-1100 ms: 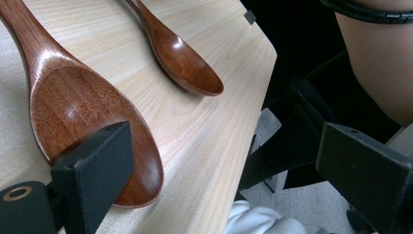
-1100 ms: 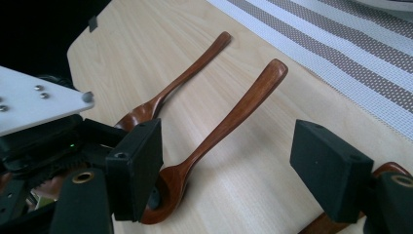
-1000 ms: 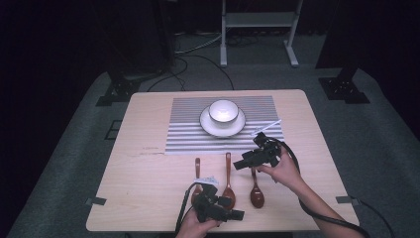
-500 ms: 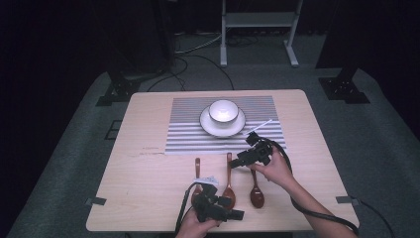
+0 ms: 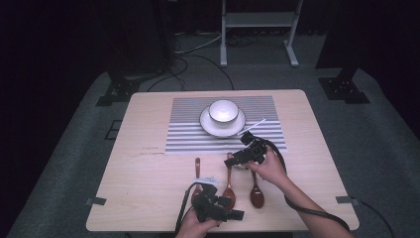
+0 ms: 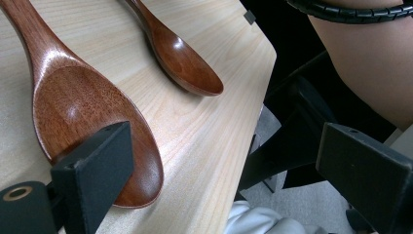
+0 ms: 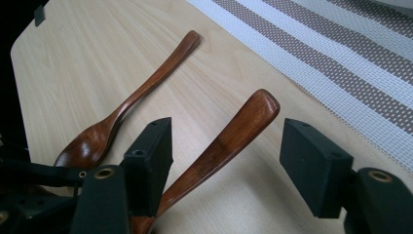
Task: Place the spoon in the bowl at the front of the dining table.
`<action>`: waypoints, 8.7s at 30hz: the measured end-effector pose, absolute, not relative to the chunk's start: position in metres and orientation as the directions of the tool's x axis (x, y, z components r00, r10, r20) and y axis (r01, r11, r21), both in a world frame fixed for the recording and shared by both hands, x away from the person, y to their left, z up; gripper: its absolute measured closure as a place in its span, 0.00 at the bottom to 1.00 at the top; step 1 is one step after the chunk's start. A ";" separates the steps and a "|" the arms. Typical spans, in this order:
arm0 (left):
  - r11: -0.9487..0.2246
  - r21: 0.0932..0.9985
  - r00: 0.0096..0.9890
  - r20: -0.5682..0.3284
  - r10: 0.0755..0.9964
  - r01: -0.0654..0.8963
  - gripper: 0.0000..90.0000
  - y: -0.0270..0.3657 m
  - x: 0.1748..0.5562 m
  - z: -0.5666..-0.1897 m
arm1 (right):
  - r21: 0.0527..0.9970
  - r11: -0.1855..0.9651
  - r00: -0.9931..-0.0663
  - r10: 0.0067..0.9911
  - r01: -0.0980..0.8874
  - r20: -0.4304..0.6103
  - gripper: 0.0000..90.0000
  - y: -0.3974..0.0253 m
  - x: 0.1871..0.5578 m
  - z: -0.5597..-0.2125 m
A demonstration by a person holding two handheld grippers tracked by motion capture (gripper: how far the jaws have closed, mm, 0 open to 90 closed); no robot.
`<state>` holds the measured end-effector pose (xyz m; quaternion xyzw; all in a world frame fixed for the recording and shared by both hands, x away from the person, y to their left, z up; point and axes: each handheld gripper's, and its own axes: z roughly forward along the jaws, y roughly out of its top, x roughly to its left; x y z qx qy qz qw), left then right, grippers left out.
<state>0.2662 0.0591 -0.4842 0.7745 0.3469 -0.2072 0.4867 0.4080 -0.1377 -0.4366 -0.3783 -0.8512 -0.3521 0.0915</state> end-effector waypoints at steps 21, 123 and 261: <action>-0.288 0.611 0.676 -0.656 0.337 0.737 0.06 0.059 0.266 -0.484 | 0.502 0.458 -0.671 0.603 0.734 0.431 0.65 -0.129 0.413 -0.443; -0.254 0.633 0.679 -0.639 0.362 0.731 0.06 0.070 0.269 -0.475 | 0.610 -0.042 -0.452 0.631 0.792 0.631 0.92 -0.190 0.481 -0.349; -0.204 0.654 0.675 -0.636 0.373 0.729 0.06 0.078 0.275 -0.469 | 0.521 -0.307 -0.189 0.692 0.796 0.696 0.77 -0.221 0.542 -0.402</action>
